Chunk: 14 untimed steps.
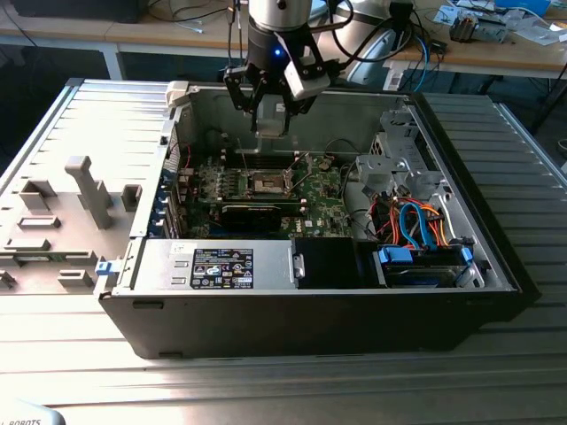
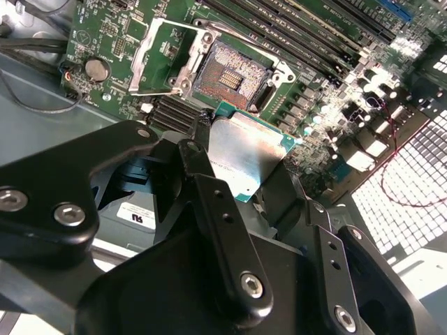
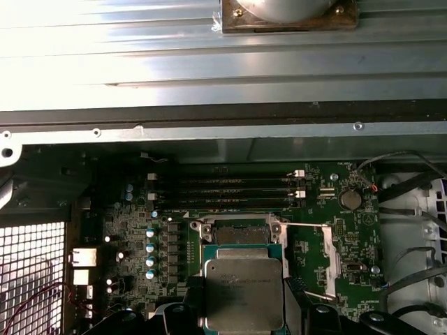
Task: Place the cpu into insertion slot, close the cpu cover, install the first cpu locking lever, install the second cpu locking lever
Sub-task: 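Place the cpu into insertion slot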
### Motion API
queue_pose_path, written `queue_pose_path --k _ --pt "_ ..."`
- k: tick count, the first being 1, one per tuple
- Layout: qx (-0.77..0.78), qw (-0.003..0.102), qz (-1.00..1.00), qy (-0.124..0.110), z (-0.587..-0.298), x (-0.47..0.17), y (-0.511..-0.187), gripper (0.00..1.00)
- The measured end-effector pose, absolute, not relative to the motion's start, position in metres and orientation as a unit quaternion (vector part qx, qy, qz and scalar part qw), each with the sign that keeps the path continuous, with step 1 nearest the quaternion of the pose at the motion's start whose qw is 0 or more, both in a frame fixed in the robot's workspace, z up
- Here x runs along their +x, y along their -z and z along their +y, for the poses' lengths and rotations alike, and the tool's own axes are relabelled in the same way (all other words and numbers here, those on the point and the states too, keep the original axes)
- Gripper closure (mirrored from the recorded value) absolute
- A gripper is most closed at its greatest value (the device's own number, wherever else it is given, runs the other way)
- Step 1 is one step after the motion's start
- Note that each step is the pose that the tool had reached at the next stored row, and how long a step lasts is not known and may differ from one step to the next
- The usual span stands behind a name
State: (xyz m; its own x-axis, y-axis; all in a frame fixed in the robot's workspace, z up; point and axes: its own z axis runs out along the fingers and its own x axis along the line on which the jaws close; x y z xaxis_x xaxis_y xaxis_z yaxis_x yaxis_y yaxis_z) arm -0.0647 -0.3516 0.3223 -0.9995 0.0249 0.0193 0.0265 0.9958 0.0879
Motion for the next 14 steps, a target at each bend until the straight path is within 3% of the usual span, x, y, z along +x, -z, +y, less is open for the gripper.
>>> queue_pose_path --k 14 --pt "-0.013 0.009 -0.999 0.044 -0.3516 -0.065 -0.3146 0.46"
